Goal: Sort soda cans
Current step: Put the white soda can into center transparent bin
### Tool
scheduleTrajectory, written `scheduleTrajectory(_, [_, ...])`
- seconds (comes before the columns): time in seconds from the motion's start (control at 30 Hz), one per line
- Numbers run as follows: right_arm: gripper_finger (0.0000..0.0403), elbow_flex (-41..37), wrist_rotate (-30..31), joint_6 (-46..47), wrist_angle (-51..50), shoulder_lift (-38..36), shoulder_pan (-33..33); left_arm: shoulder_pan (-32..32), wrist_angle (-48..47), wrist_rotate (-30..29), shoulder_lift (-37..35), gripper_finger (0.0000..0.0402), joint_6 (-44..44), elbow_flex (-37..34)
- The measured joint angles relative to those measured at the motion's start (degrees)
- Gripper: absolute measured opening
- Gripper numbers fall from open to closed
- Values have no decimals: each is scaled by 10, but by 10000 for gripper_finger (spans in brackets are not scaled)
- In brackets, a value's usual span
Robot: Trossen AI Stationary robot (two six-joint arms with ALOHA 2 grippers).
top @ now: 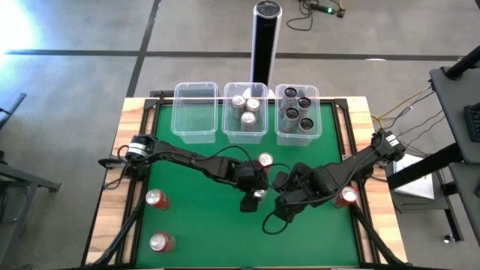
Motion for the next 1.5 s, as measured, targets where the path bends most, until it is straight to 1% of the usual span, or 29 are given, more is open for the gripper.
scheduleTrajectory(0.17, [382, 0, 10, 2, 0, -2, 0, 0, 5, 11, 4, 285, -2, 0])
scheduleTrajectory(0.23, [382, 6, 7, 11, -2, -5, -2, 0, 7, 13, 7, 284, -6, 1])
scheduleTrajectory(0.37, [382, 53, 10, 10, -7, -19, -4, -4, -3, 9, -10, 284, -7, 0])
scheduleTrajectory(0.47, [382, 90, 51, -3, -2, -29, -5, -5, -63, 7, -62, 284, 4, 15])
scheduleTrajectory(0.57, [382, 131, 112, -28, 0, -47, -4, -2, -121, -37, -120, 284, 36, 57])
scheduleTrajectory(0.67, [382, 170, 165, -63, -2, -49, -4, 11, -179, -86, -166, 284, 66, 92])
scheduleTrajectory(0.8, [382, 200, 218, -97, -2, -45, -5, 48, -187, -147, -219, 284, 72, 109])
scheduleTrajectory(0.9, [382, 212, 232, -101, -1, -49, -7, 83, -173, -205, -244, 284, 66, 98])
scheduleTrajectory(0.97, [382, 213, 234, -100, -1, -48, -8, 109, -169, -235, -247, 284, 65, 87])
scheduleTrajectory(1.07, [382, 212, 233, -93, 2, -41, -8, 154, -182, -244, -238, 284, 57, 79])
scheduleTrajectory(1.2, [382, 211, 231, -65, 2, -34, -6, 206, -184, -236, -214, 284, 44, 69])
scheduleTrajectory(1.27, [382, 211, 218, -52, 2, -27, -5, 222, -186, -227, -198, 284, 40, 64])
scheduleTrajectory(1.4, [382, 210, 204, -37, 2, -16, -2, 238, -190, -220, -172, 284, 34, 59])
scheduleTrajectory(1.5, [382, 210, 202, -32, 1, -10, 0, 245, -190, -198, -156, 284, 23, 56])
